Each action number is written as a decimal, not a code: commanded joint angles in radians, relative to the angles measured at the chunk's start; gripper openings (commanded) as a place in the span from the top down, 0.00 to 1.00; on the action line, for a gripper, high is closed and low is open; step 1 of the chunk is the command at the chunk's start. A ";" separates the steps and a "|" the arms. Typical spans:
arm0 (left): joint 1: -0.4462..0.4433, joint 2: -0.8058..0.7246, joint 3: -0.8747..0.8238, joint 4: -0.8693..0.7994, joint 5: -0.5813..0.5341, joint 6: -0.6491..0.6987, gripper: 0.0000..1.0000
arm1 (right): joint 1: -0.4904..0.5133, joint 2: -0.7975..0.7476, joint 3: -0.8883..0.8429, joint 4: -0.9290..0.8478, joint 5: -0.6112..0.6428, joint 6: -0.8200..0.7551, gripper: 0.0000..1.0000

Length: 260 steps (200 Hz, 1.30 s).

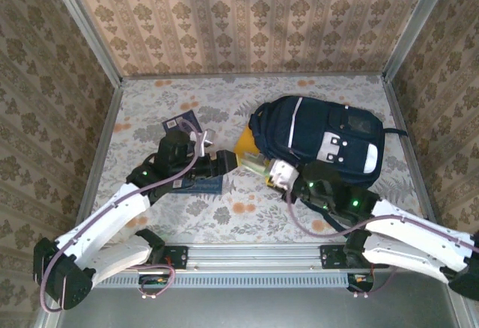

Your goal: Pack the student bag

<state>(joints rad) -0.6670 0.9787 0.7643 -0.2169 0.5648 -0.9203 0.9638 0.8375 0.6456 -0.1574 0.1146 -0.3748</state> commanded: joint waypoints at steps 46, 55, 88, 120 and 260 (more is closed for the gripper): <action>-0.041 0.122 -0.015 0.170 0.111 -0.256 0.16 | 0.185 0.011 -0.038 0.246 0.294 -0.445 1.00; -0.048 0.138 -0.014 0.186 0.116 -0.265 0.16 | 0.205 0.011 -0.042 0.256 0.309 -0.473 1.00; -0.059 0.166 0.000 0.180 0.107 -0.255 0.16 | 0.245 0.025 -0.057 0.286 0.365 -0.531 1.00; -0.038 0.145 0.028 0.001 0.034 -0.179 0.17 | 0.248 0.003 -0.077 0.327 0.426 -0.588 1.00; 0.013 0.114 -0.015 0.146 0.029 -0.341 0.22 | 0.260 0.012 -0.089 0.326 0.367 -0.551 1.00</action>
<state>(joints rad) -0.6586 1.0992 0.7349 -0.1143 0.5983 -1.2388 1.2102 0.8703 0.5587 0.1097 0.5171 -0.9577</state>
